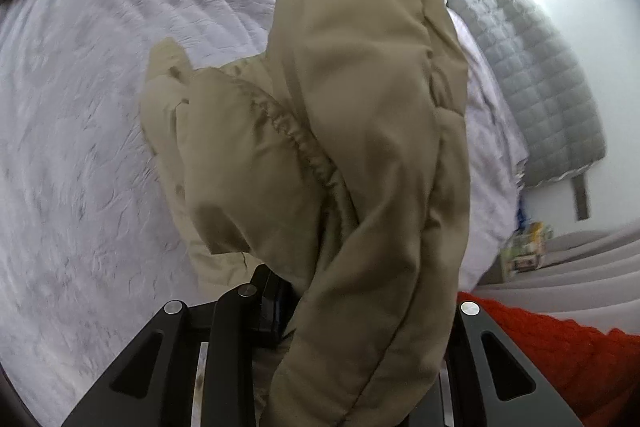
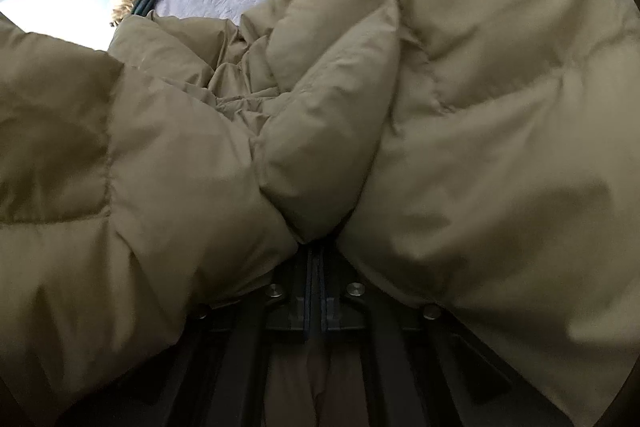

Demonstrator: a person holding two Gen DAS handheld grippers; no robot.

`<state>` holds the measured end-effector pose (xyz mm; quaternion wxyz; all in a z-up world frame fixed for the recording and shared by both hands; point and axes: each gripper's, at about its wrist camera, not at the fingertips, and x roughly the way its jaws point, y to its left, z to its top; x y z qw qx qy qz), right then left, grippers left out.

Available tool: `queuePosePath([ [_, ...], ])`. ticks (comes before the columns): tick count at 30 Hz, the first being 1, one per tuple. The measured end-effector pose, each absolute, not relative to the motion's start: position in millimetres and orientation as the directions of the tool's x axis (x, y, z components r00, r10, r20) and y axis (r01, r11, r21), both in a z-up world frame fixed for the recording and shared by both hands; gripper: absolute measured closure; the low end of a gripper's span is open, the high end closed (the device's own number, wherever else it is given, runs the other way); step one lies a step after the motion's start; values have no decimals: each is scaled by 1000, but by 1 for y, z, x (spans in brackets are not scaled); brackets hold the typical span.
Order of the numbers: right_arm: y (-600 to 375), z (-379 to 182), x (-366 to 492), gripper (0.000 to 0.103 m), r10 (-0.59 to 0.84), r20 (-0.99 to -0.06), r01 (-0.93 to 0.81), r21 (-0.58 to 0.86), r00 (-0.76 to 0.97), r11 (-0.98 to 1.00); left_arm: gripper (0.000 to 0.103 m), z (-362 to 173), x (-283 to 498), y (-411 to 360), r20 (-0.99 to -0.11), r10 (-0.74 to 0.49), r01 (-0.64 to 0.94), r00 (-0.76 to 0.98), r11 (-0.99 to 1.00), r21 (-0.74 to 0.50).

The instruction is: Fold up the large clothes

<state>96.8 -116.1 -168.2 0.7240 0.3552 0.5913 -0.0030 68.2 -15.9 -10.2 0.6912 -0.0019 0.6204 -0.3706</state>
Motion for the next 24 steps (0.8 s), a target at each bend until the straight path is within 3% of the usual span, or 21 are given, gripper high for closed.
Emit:
queuePosePath([
  [10,-144,-160,86,103,483,-831,441,556,276,704,75,-7,52,-73,-920,-390,525,-25,779,-344],
  [14,-173,-120,51,98,362,-882,441,465,301,767,75,-11,50,-99,-947,-321,552,-5,789,-271],
  [19,-216,-90,-13,98,254,-903,525,411,347,745,74,-30,42,-143,-953,-297,601,-64,751,-274],
  [22,-233,-87,-52,98,225,-910,589,399,348,703,58,-46,37,-170,-938,-309,618,-156,710,-337],
  [24,-240,-88,-76,98,211,-914,623,392,345,678,39,-57,39,-183,-906,-354,604,-231,678,-419],
])
